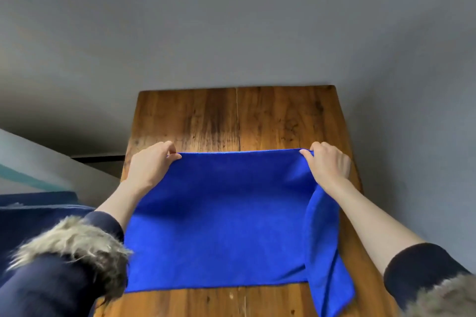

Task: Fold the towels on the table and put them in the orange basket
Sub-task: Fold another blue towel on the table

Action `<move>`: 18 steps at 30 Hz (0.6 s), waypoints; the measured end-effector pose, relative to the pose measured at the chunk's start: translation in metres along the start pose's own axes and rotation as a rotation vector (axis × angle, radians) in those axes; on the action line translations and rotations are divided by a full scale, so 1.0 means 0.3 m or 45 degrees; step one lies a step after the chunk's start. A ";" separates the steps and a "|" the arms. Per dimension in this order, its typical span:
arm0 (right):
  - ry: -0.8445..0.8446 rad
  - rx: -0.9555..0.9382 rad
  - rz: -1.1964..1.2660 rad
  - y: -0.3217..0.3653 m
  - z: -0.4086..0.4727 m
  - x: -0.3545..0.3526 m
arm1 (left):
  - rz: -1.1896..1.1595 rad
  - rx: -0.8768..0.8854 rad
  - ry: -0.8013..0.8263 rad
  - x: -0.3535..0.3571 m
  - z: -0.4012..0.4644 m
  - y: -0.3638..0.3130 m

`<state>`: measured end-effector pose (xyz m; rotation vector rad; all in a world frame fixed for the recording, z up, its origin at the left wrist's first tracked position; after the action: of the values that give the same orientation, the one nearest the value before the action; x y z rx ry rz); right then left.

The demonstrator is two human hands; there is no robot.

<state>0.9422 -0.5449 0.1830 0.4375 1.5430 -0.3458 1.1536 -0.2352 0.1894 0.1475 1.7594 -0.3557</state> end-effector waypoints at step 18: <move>0.214 -0.078 0.291 0.590 -0.008 0.350 | -0.341 -0.072 0.172 0.214 0.237 0.370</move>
<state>1.0255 -0.3824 0.0877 0.6007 1.6420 -0.0857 1.2381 -0.1589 0.0968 -0.1091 1.9254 -0.4984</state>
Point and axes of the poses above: each hand's wrist, its own z-axis towards the middle knuckle, its own x-axis out of the palm, y = z × x, the point moved 4 cm from there along z, towards the middle knuckle, and after that the axes turned 13 degrees about -x, right-handed, at the moved point
